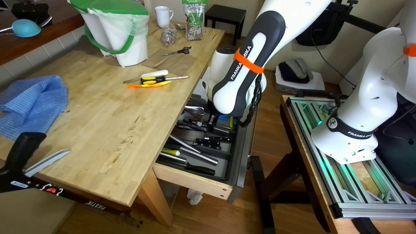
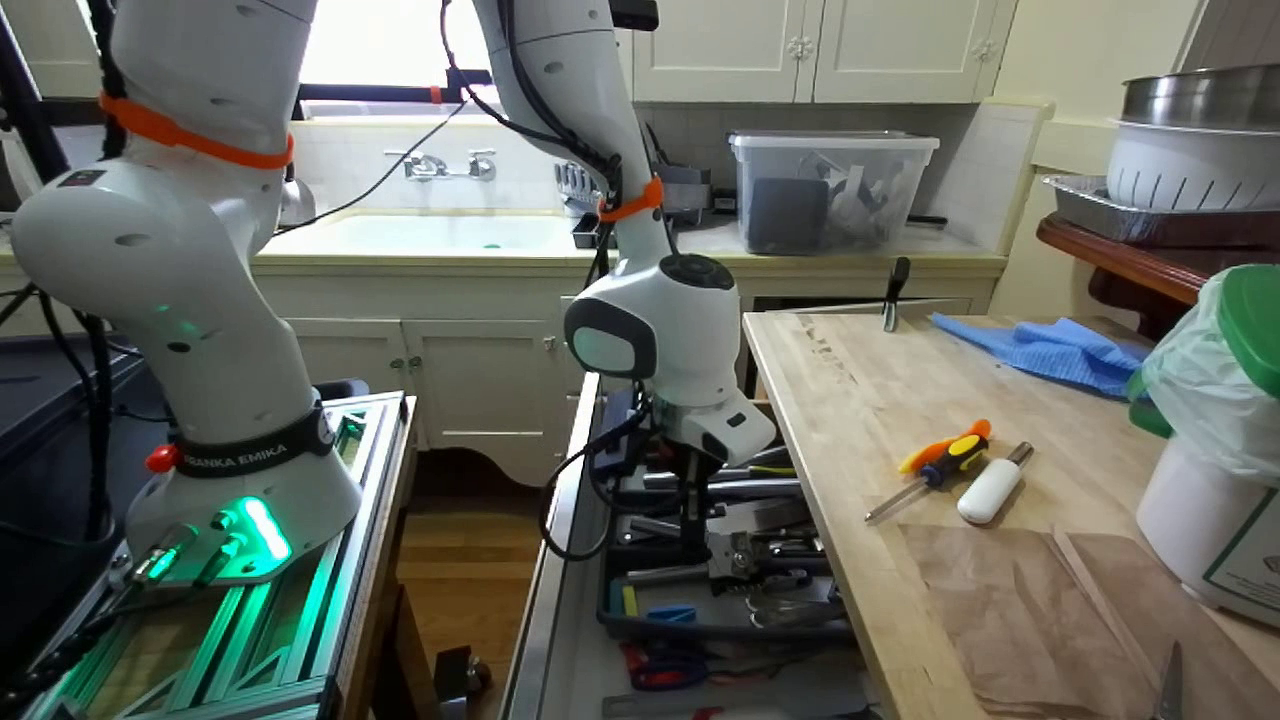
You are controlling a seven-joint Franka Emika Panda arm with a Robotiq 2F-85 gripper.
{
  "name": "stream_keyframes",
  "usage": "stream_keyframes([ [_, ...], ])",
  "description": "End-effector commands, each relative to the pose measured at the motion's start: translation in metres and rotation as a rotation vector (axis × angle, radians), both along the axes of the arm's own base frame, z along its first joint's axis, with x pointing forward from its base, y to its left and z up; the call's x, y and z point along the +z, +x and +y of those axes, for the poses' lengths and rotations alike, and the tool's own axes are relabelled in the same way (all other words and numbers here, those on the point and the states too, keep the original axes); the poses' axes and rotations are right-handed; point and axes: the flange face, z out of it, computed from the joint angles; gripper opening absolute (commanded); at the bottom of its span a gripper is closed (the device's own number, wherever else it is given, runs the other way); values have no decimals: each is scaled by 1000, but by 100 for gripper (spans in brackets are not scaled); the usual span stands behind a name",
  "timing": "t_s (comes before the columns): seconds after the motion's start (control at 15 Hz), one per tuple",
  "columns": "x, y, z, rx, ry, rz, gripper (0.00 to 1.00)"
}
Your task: Remove the can opener from the open drawer.
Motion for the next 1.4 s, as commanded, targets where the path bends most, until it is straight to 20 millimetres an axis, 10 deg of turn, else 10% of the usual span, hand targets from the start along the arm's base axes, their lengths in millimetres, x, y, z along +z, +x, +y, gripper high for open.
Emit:
stream_keyframes([
  [0.0, -9, 7, 2, 7, 4, -20, 41],
  [0.73, -19, 4, 5, -28, 55, 4, 42],
  [0.93, -19, 5, 5, -32, 63, -2, 16],
  [1.07, -13, 7, 4, -51, 71, -16, 1],
  [1.33, 36, 11, 3, -142, 156, -119, 6],
])
